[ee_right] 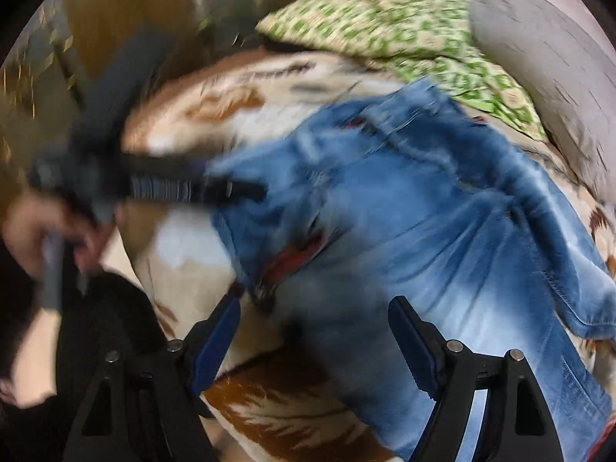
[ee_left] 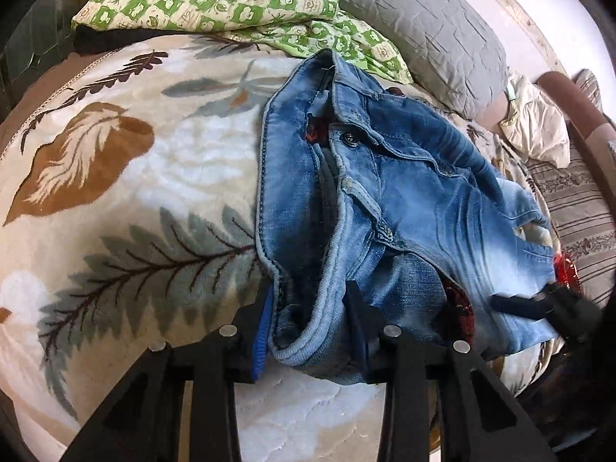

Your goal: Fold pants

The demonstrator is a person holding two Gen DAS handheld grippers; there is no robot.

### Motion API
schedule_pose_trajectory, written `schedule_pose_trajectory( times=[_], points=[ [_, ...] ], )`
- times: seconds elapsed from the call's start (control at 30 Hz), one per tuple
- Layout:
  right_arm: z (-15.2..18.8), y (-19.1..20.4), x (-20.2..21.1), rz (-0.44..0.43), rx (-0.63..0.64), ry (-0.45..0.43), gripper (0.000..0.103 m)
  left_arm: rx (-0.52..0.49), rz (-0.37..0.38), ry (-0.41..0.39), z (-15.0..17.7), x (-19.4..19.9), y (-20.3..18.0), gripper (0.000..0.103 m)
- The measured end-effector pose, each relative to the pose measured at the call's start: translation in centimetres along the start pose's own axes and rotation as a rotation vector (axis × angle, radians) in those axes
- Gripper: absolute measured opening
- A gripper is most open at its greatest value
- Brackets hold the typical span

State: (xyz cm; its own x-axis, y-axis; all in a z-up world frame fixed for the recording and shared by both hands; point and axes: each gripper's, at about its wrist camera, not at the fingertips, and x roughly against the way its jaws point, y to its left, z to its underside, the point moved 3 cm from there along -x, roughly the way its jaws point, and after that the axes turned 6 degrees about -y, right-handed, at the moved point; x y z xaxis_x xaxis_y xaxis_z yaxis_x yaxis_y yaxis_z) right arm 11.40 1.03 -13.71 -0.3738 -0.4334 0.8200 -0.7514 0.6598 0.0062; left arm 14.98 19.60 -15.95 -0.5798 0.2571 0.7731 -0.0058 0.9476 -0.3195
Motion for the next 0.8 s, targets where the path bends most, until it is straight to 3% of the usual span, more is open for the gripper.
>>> schedule_pose_trajectory(
  times=[0.07,0.13,0.2,0.33,0.4,0.43,0.47,0.5,0.53,0.57,0.63,0.8],
  points=[
    [0.9,0.2,-1.8,0.033,0.015,0.033,0.076,-0.002,0.002,-0.005,0.0,0.3,0.1,0.035],
    [1.1,-0.4,-2.7,0.050,-0.023,0.029,0.046,-0.006,0.003,-0.014,0.1,0.9,0.1,0.032],
    [0.7,-0.5,-2.0,0.025,-0.050,-0.008,0.031,-0.006,-0.007,-0.036,0.0,1.8,0.3,0.028],
    [0.0,2.1,-0.2,-0.043,0.025,-0.052,0.028,0.022,-0.016,-0.074,0.1,4.8,2.0,0.027],
    [0.0,2.8,-0.2,-0.061,0.030,-0.058,0.028,-0.004,-0.016,-0.028,0.4,4.1,2.4,0.028],
    [0.2,2.8,-0.8,-0.042,0.032,-0.037,0.032,-0.018,-0.027,-0.015,0.5,3.6,2.4,0.035],
    [0.4,3.0,-1.3,-0.035,0.028,-0.016,0.036,-0.023,-0.048,-0.004,0.6,3.3,2.4,0.051],
    [0.5,3.0,-1.6,-0.028,0.023,0.008,0.052,-0.022,-0.074,-0.001,0.6,3.3,2.4,0.062],
    [0.9,2.8,-1.4,-0.008,0.020,0.024,0.073,-0.021,-0.112,-0.016,0.4,3.7,2.7,0.084],
    [0.9,2.5,-0.8,-0.003,0.018,0.012,0.076,-0.016,-0.145,-0.056,-0.2,4.4,3.0,0.093],
    [0.6,1.8,1.2,-0.022,0.008,-0.049,0.078,-0.001,-0.136,-0.118,-2.1,5.7,3.5,0.094],
    [-1.7,-2.7,5.3,0.038,-0.058,-0.156,0.081,-0.042,-0.145,-0.147,-7.5,5.4,1.9,0.094]
  ],
)
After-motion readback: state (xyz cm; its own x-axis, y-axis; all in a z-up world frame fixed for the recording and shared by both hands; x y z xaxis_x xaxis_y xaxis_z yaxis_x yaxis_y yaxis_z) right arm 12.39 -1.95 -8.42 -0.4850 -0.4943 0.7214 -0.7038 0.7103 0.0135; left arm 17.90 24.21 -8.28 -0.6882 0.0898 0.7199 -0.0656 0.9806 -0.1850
